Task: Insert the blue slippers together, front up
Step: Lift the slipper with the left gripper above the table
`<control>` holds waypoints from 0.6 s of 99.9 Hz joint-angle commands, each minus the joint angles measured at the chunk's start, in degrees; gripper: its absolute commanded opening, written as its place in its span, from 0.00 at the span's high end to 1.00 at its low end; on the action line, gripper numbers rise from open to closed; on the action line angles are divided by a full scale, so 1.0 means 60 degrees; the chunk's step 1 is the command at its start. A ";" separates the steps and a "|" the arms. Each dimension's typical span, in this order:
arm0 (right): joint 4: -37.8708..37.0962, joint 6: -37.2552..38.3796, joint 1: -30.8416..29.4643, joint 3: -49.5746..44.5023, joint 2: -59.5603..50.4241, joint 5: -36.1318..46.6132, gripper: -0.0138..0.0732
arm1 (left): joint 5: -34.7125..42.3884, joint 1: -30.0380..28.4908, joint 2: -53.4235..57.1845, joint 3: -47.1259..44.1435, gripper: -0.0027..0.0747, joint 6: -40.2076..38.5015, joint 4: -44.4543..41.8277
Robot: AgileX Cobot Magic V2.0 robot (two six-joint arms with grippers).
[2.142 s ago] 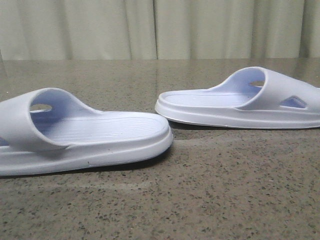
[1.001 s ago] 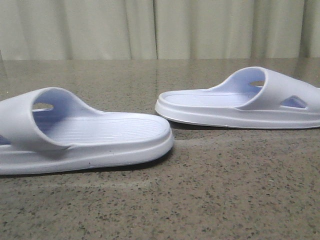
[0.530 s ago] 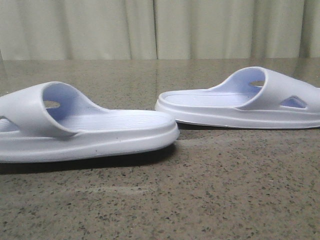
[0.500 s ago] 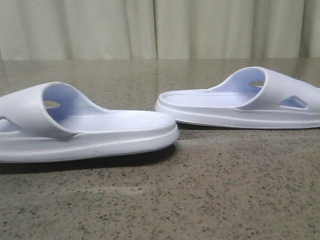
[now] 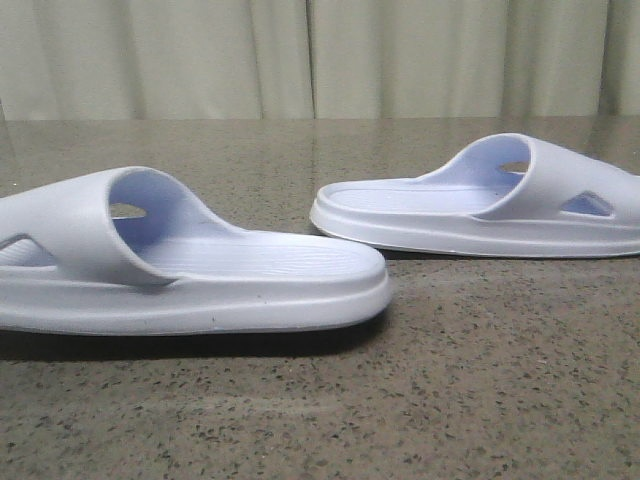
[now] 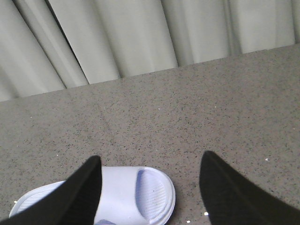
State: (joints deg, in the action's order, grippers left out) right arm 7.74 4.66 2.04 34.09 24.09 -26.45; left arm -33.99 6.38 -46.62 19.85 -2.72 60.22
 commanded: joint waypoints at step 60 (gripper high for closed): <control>-0.0160 -0.0021 -0.0007 0.0324 0.0457 0.0842 0.40 | -0.1181 -0.0007 -0.0015 0.0219 0.94 0.2905 0.4561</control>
State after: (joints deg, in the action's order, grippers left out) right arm 7.29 4.66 2.04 34.09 25.03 -26.36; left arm -39.81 6.38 -46.62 19.85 13.25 81.12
